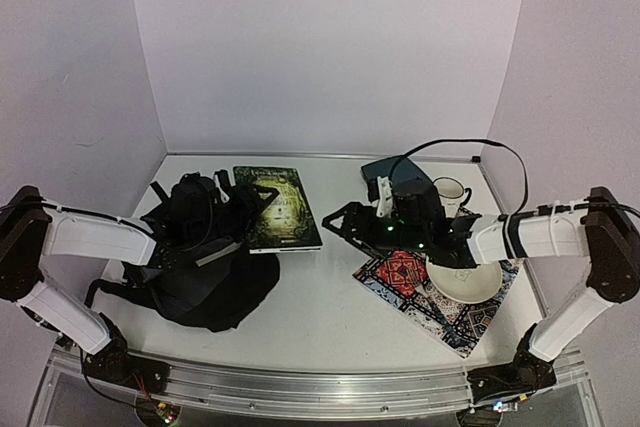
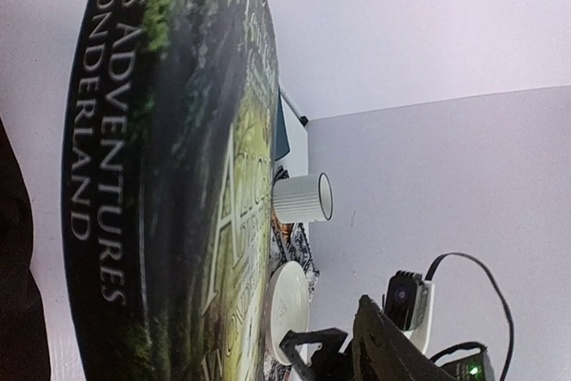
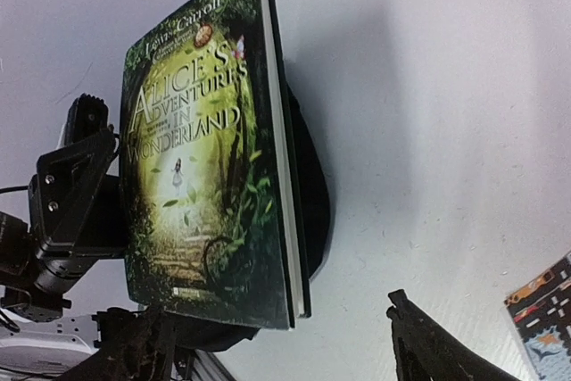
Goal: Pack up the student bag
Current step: Pass from the left arm to the right
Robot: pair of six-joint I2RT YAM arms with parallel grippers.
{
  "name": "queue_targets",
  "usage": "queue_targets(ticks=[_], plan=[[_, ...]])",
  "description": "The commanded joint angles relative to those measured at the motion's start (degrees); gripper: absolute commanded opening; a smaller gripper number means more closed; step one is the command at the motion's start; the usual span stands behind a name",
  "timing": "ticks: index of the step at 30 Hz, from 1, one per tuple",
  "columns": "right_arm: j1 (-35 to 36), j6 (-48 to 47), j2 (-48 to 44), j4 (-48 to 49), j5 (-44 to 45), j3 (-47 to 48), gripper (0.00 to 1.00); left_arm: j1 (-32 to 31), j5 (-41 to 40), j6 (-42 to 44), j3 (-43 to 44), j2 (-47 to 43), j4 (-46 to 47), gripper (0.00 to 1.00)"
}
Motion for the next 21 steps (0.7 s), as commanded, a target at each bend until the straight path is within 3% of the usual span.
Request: queue_targets(ticks=[1,14,21], plan=[[2.4,9.3,1.6,13.9,1.4,-1.6,0.87,0.1,-4.8,-4.9,1.1,-4.6,7.5,0.0],[3.9,17.2,12.1,28.8,0.3,2.9,0.87,0.0,-3.6,-11.8,-0.3,-4.9,11.9,0.0],[4.0,18.4,16.0,39.7,-2.6,5.6,0.73,0.0,-2.7,-13.4,-0.9,-4.2,13.8,0.01]])
